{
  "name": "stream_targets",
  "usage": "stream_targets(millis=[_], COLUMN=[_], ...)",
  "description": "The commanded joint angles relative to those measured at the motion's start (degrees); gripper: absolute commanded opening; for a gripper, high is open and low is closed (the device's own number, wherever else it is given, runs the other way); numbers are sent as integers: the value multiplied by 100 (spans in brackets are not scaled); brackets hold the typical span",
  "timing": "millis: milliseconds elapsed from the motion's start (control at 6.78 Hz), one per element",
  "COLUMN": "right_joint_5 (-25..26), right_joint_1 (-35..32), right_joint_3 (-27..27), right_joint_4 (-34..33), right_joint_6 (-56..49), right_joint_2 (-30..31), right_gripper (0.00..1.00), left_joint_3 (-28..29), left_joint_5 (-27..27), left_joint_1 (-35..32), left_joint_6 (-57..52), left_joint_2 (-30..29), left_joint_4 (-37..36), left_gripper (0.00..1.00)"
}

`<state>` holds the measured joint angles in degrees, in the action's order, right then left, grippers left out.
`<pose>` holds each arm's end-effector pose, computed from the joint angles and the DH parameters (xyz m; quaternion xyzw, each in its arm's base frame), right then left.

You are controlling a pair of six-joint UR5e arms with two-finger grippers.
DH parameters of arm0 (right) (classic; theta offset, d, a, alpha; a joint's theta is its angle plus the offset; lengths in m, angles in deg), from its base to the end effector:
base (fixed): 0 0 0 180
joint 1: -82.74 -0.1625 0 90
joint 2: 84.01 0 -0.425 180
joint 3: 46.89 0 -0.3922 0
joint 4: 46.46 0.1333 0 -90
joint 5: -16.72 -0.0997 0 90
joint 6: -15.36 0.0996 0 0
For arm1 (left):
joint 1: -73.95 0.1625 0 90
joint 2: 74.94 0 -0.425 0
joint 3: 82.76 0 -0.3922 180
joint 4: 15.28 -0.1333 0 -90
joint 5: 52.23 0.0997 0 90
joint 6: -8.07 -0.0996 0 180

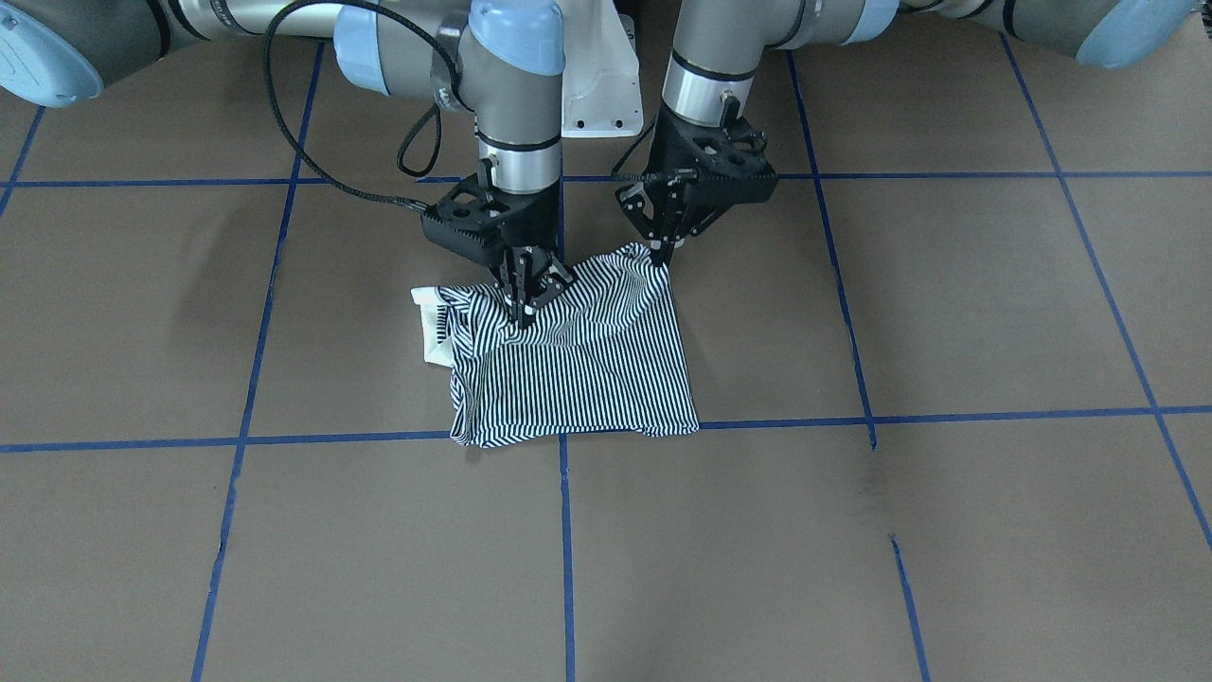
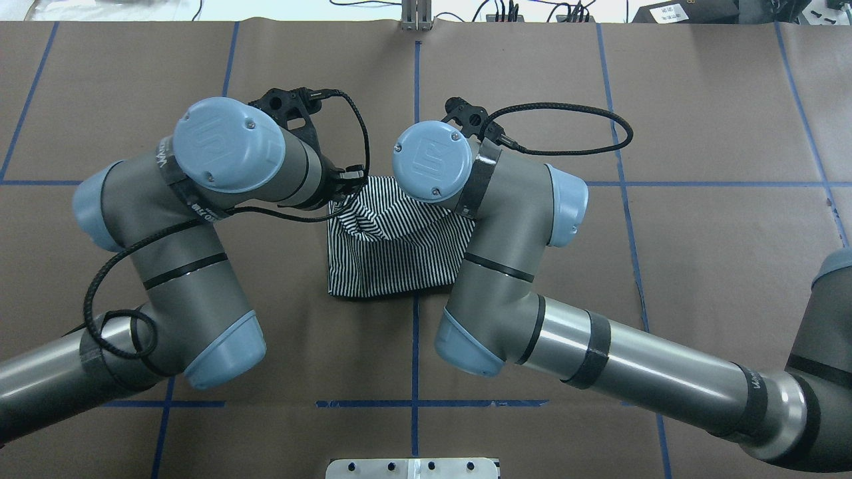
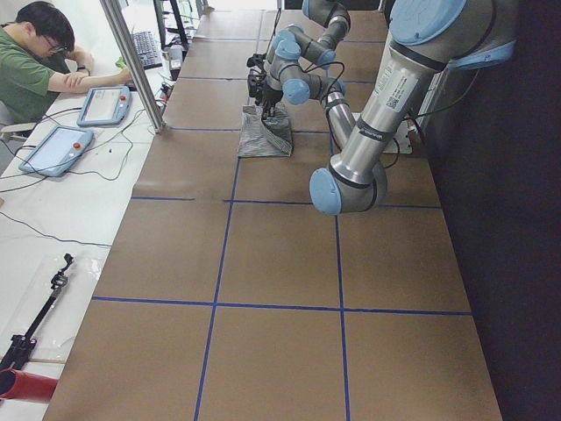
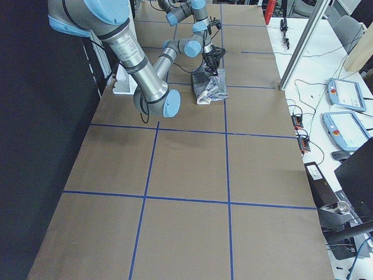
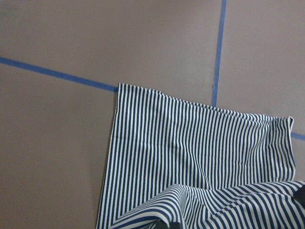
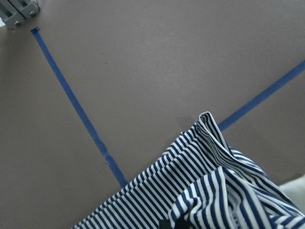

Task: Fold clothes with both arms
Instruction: 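Lift both grippers off the striped shirt and raise them away from it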

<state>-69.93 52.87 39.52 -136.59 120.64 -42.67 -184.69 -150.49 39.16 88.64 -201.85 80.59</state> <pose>-0.5697 -0.4876 0.1655 0.0753 -0.3755 0.3649 0.8486 0.4671 -0.4694 0.1826 0.1132 0.4487 -0.1622 0.8715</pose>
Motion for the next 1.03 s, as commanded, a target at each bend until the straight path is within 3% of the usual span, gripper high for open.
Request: stream_targets(millis=[0,295,738,885], right_joint_5=[-10,-19,-19,-19], right_joint_1=[-124,-125,-125,-133], right_joint_3=[-720,-1072,-1215,-1215], right_joint_4=[452,687,848,856], right_joint_6=[-209,-236,-437,-717], right_joint_2=[-65,-65,-65,-65], right_gripper=[0,0,0,21], left_joint_3=[1013,1735,1905,1905], left_joint_5=[18,27,27,27], left_joint_1=[-212,-239,-239,-291], left_joint_6=[-216,-252,-304,-836], left_joint_2=[-150,-308,-326,-291], left_joint_4=[789,1266,1276,1346], left_gripper=[0,0,0,53])
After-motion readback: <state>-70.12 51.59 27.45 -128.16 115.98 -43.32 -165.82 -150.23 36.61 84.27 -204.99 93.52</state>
